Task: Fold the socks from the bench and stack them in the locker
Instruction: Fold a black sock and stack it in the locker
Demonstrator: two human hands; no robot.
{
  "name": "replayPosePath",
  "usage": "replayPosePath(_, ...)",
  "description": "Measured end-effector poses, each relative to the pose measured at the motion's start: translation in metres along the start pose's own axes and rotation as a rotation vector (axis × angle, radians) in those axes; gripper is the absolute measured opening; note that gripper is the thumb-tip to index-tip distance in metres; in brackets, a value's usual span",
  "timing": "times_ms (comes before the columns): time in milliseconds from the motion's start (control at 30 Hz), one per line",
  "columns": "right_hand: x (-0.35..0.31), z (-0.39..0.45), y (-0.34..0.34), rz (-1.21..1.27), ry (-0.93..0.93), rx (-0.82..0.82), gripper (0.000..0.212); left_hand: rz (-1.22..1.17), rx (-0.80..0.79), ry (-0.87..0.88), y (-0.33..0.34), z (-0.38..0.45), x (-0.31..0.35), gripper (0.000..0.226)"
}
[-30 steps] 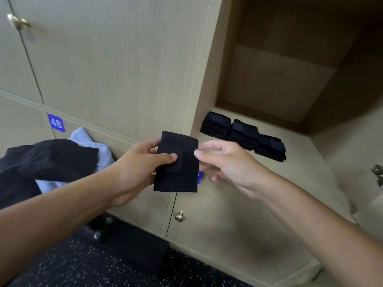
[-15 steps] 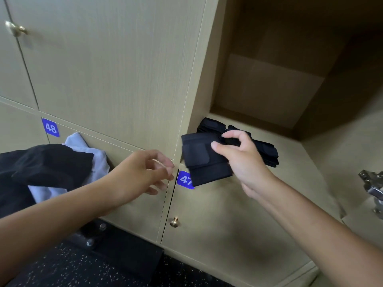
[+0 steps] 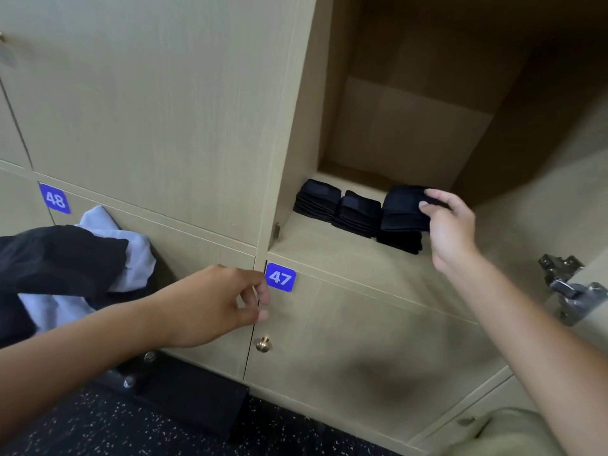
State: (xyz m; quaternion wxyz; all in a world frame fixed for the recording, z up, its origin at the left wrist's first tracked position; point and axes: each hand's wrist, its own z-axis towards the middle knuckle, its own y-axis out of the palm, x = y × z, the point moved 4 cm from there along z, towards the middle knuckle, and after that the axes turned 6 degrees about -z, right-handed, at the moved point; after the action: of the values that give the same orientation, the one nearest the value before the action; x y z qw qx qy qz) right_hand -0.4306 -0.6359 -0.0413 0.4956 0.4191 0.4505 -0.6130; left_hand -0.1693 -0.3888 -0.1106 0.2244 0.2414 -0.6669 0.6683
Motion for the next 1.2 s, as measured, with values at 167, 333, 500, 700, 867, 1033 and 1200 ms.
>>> replayPosePath(167,0.029,0.036,-0.019,-0.019,0.096,0.076,0.026,0.034,-0.032,0.008,0.005,0.002,-0.002,0.011)
replayPosePath(333,0.045,0.047,-0.019,-0.074,0.106,0.041,0.031,0.059,-0.046,0.001,0.007,0.003,-0.004,0.012)
replayPosePath(500,0.052,0.054,-0.006,-0.086,0.132,-0.058,0.03,0.079,-0.057,0.002,0.009,0.003,-0.006,0.014)
replayPosePath(700,0.054,0.055,-0.005,-0.394,-0.009,-0.046,0.031,0.097,-0.062,0.008,0.01,0.003,-0.009,0.014)
replayPosePath(867,0.059,0.053,0.0,-0.655,-0.071,-0.135,0.034,0.106,-0.067,0.016,0.008,0.005,-0.01,0.014)
replayPosePath(1033,0.052,0.045,0.003,-0.737,-0.154,-0.141,0.036,0.117,-0.061,0.016,0.005,0.006,-0.01,0.016)
replayPosePath(1200,0.03,0.022,0.006,-0.781,-0.256,-0.089,0.031,0.146,-0.049,0.008,0.003,0.006,-0.016,0.015)
